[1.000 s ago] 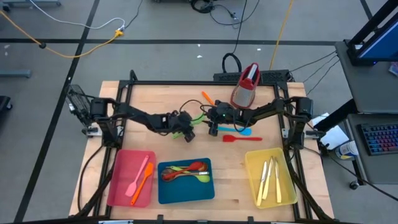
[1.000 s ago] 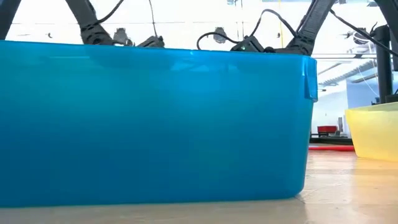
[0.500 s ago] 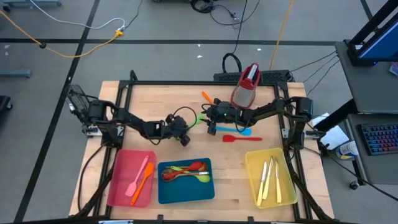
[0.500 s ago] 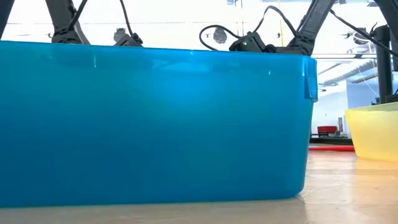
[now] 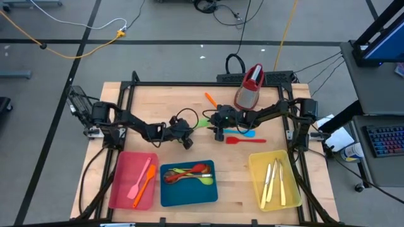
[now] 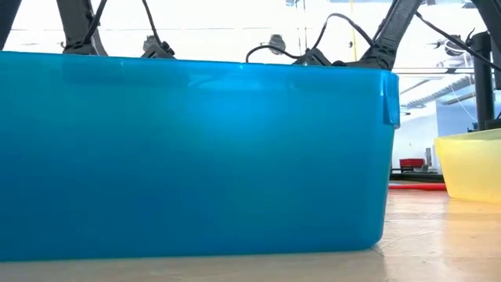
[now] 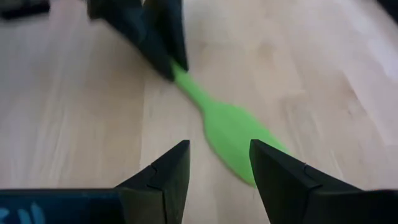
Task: Pick & Place Kitchen Items
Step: Put the green spatula into the pink bin
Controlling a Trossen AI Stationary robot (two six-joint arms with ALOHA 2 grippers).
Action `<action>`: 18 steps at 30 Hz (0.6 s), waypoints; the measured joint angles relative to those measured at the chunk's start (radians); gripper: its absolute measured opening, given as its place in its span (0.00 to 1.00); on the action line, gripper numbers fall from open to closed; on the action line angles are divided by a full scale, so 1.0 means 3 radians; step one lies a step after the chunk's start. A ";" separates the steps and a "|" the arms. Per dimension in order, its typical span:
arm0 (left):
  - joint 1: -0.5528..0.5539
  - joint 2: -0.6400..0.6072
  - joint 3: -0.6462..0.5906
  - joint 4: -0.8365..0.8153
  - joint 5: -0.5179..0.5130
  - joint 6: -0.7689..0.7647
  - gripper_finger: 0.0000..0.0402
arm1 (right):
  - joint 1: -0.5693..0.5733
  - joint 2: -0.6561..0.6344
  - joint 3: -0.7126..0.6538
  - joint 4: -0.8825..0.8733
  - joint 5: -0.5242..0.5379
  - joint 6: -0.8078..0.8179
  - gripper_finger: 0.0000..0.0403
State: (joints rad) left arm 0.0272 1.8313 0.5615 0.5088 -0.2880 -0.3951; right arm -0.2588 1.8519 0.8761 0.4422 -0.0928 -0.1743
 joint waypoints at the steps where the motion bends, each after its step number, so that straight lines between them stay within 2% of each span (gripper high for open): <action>1: 0.0002 0.0000 0.0001 0.0008 0.0018 -0.0016 0.09 | 0.0008 0.0000 0.0000 -0.0043 -0.0023 -0.0110 0.40; 6: -0.0007 0.0007 0.0002 0.0195 0.0097 -0.0030 0.10 | 0.0039 0.0000 -0.0001 -0.0125 -0.0033 -0.0572 0.40; 10: -0.0019 0.0014 0.0012 0.0386 0.0472 -0.0060 0.10 | 0.0042 0.0000 -0.0001 -0.0084 -0.0038 -0.0800 0.40; 15: 0.0058 0.0010 0.0013 0.0459 0.0710 -0.0562 0.10 | 0.0054 -0.0001 -0.0001 -0.0287 -0.0041 -0.1511 0.40; 18: 0.0069 0.0008 0.0016 0.0461 0.0714 -0.0666 0.10 | 0.0068 -0.0010 0.0001 -0.0344 -0.0043 -0.1588 0.40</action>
State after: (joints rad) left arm 0.0479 1.8336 0.5663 0.6473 -0.0737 -0.5950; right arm -0.2385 1.8488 0.8764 0.3389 -0.1058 -0.6506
